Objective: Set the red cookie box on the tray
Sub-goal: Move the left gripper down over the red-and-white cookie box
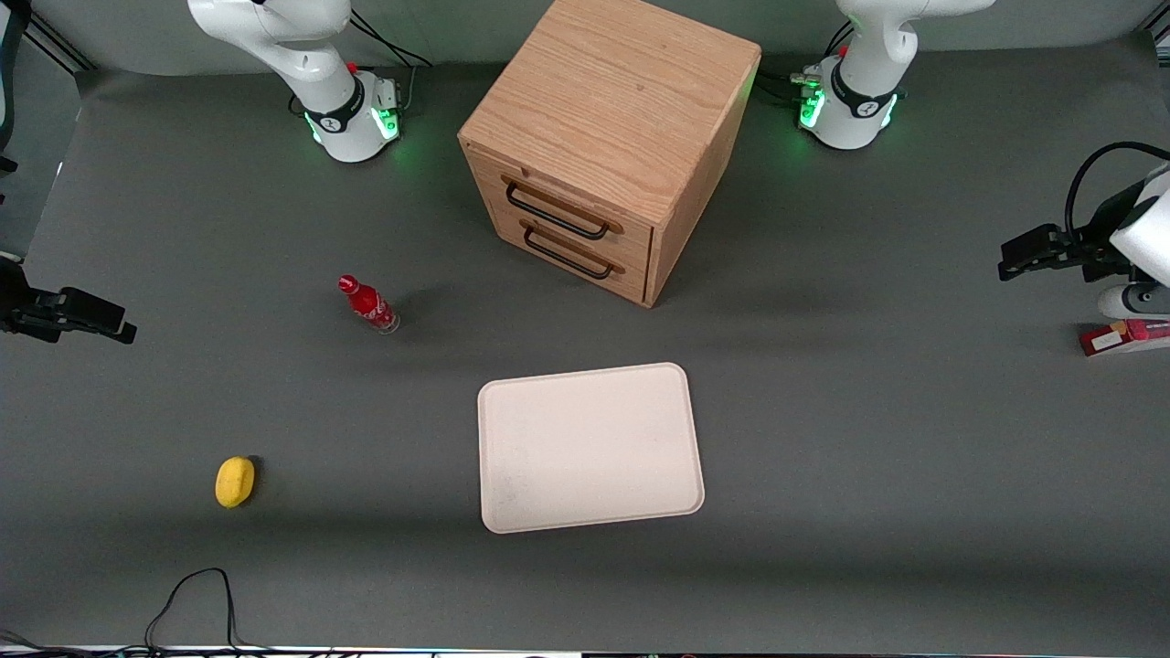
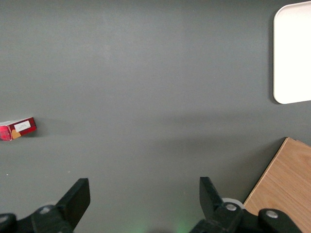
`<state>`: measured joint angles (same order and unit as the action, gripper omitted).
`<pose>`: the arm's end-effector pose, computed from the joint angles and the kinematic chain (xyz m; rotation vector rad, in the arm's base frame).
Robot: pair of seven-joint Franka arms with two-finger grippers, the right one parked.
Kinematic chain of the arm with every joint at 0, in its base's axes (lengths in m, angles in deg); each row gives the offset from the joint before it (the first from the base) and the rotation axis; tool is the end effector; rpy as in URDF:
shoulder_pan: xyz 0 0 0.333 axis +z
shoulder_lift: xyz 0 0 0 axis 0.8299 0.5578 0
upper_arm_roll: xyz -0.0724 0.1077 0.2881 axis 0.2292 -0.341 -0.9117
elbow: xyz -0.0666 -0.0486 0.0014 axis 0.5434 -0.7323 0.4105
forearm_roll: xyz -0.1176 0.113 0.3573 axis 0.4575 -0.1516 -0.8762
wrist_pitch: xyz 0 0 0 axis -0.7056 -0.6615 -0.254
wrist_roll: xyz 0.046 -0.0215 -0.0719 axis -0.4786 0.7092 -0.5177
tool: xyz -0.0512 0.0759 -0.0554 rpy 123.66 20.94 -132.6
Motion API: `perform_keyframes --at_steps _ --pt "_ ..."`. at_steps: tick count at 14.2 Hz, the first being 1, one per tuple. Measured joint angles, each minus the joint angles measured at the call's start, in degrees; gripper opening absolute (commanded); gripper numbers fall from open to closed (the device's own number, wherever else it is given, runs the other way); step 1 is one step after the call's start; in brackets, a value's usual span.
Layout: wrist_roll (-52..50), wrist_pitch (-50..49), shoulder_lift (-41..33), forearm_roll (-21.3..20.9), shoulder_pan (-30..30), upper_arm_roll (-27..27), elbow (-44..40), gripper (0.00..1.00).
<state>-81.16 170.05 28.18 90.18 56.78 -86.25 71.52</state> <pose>0.5691 -0.0066 0.5928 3.1291 -0.0559 -0.1439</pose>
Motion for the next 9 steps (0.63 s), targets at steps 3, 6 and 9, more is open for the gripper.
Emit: perform_keyframes --at_steps 3,6,9 --pt "0.0 0.0 0.0 0.0 0.0 0.0 0.0 1.0" --pt "0.0 0.0 0.0 -0.2 0.6 -0.5 0.0 1.0" --pt "0.0 -0.3 0.1 -0.8 6.0 -1.5 0.0 1.0"
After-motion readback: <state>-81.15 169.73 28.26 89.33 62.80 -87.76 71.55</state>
